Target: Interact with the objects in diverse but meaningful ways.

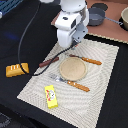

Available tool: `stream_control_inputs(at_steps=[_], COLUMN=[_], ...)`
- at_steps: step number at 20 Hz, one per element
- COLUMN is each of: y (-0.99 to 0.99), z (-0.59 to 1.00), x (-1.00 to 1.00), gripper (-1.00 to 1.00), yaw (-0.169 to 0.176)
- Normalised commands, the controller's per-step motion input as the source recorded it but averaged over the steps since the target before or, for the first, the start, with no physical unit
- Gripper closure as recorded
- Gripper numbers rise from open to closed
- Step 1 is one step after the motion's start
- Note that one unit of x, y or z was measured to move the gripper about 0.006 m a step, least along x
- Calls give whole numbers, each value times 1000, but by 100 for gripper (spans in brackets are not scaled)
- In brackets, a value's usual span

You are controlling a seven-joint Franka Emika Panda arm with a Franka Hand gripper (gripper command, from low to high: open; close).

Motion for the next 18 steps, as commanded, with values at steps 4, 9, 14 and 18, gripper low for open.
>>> stream_control_inputs(at_steps=[4, 9, 14, 18], y=[241, 234, 262, 271], z=[0, 55, 669, 979], x=[809, 550, 183, 109], gripper=[100, -100, -100, -100], yaw=[-13, -39, -12, 0])
